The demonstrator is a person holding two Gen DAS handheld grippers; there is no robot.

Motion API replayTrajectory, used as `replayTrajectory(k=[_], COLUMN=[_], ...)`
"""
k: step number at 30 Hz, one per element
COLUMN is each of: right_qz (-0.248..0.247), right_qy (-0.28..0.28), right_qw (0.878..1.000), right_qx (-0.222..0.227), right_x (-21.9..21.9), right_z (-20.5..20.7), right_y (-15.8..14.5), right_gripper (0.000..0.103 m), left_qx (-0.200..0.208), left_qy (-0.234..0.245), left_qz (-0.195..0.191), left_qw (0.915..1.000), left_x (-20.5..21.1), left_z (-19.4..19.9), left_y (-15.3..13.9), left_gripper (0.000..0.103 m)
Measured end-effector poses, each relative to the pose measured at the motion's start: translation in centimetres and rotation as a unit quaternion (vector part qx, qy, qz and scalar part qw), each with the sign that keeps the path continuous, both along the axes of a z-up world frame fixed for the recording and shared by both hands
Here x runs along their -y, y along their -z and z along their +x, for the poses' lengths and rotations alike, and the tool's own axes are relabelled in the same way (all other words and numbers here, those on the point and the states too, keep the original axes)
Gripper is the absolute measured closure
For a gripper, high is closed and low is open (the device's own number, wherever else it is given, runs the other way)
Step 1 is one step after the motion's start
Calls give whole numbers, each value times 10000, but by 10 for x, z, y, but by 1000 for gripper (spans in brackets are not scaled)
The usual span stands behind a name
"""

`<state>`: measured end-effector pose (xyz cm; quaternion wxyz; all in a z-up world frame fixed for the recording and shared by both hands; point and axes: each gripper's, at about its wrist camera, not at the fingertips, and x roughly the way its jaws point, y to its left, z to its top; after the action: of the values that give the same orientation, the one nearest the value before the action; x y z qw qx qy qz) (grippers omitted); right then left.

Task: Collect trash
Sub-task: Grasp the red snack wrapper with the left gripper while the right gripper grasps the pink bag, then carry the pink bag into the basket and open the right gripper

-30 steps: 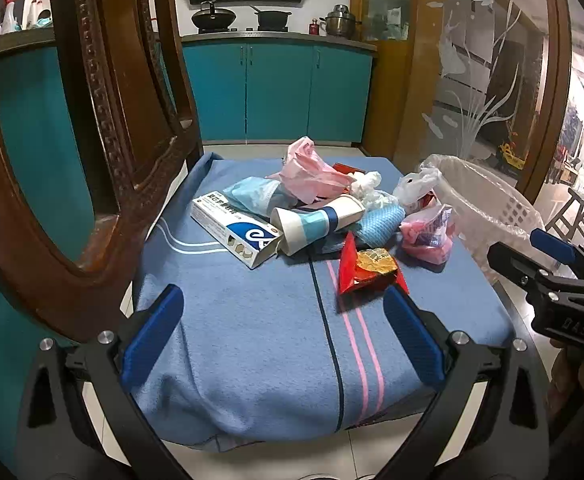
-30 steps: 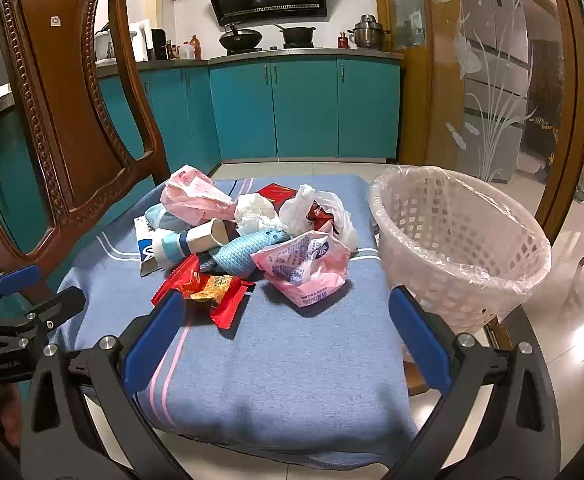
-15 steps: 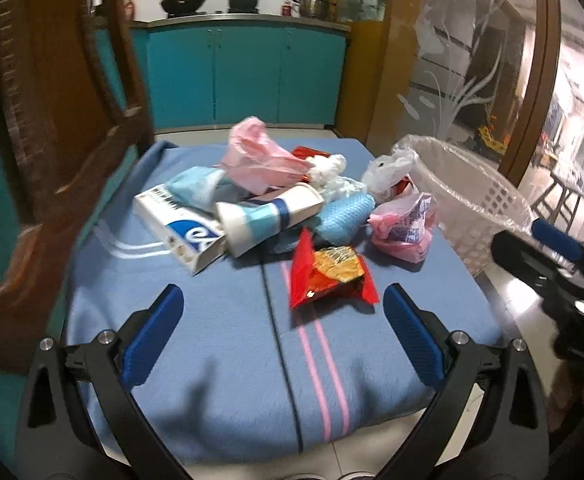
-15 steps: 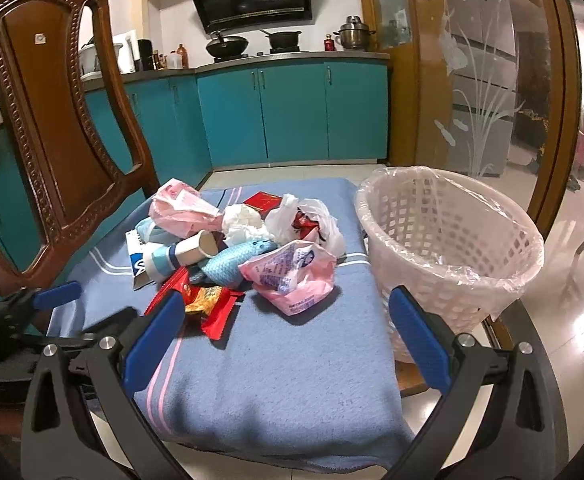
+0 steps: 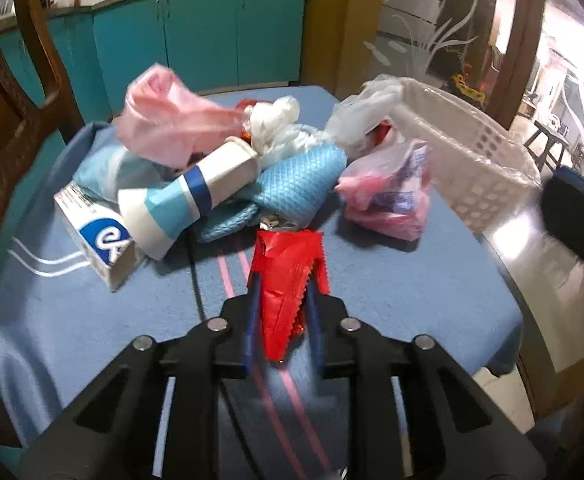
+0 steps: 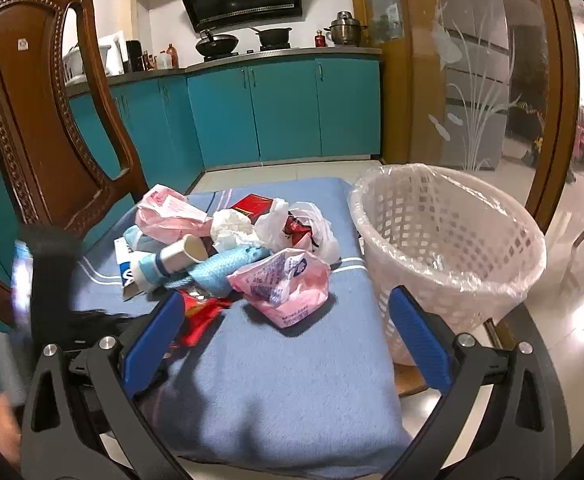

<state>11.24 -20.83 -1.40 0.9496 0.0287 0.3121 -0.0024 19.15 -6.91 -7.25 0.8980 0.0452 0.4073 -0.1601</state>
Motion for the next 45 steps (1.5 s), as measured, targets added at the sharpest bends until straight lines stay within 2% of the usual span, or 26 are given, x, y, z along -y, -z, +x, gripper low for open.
replayTrajectory(k=[2, 7, 9, 13, 15, 16, 17, 19, 20, 22, 27, 32, 35, 45], right_qz=[-8, 242, 424, 880, 1021, 1088, 1150, 1090, 1080, 1177, 880, 419, 198, 182], right_qy=[54, 193, 227, 331, 363, 324, 221, 163, 113, -58, -452, -733, -822, -759], right_qw=[10000, 9989, 9976, 9924, 9896, 9879, 9860, 9860, 9862, 9853, 9932, 9964, 9964, 9969], right_qx=[-69, -352, -501, -798, -949, -1054, -1187, -1254, -1251, -1237, -613, -77, -66, -105], right_x=[4, 18, 20, 23, 22, 20, 19, 18, 18, 17, 4, -17, -27, -24], right_z=[9, 43, 56, 82, 91, 95, 99, 96, 91, 79, 20, -12, -8, -2], right_y=[3, 17, 24, 41, 49, 54, 59, 59, 54, 45, 5, -13, -12, -7], right_gripper=[3, 3, 3, 3, 4, 10, 28, 44, 56, 66, 67, 67, 67, 67], left_qx=[201, 778, 1036, 1526, 1565, 1563, 1541, 1511, 1489, 1406, 1193, 1167, 1155, 1076], left_qy=[22, -498, -787, -1206, -1275, -1300, -1313, -1306, -1309, -1320, -1352, -1272, -1256, -1234], left_qz=[-91, -416, -547, -546, -548, -534, -499, -415, -351, -320, -493, -434, -288, -173], left_qw=[9998, 9949, 9900, 9794, 9779, 9777, 9780, 9790, 9795, 9807, 9824, 9840, 9849, 9864], left_x=[-10, -59, -79, -99, -104, -105, -105, -101, -99, -102, -105, -97, -90, -84], left_z=[-12, -45, -57, -73, -72, -71, -70, -69, -66, -64, -61, -68, -70, -69], left_y=[-18, -56, -71, -91, -92, -93, -91, -86, -83, -79, -76, -75, -72, -67], left_gripper=[82, 82, 82, 82, 82, 82, 82, 82, 82, 82, 82, 82, 82, 82])
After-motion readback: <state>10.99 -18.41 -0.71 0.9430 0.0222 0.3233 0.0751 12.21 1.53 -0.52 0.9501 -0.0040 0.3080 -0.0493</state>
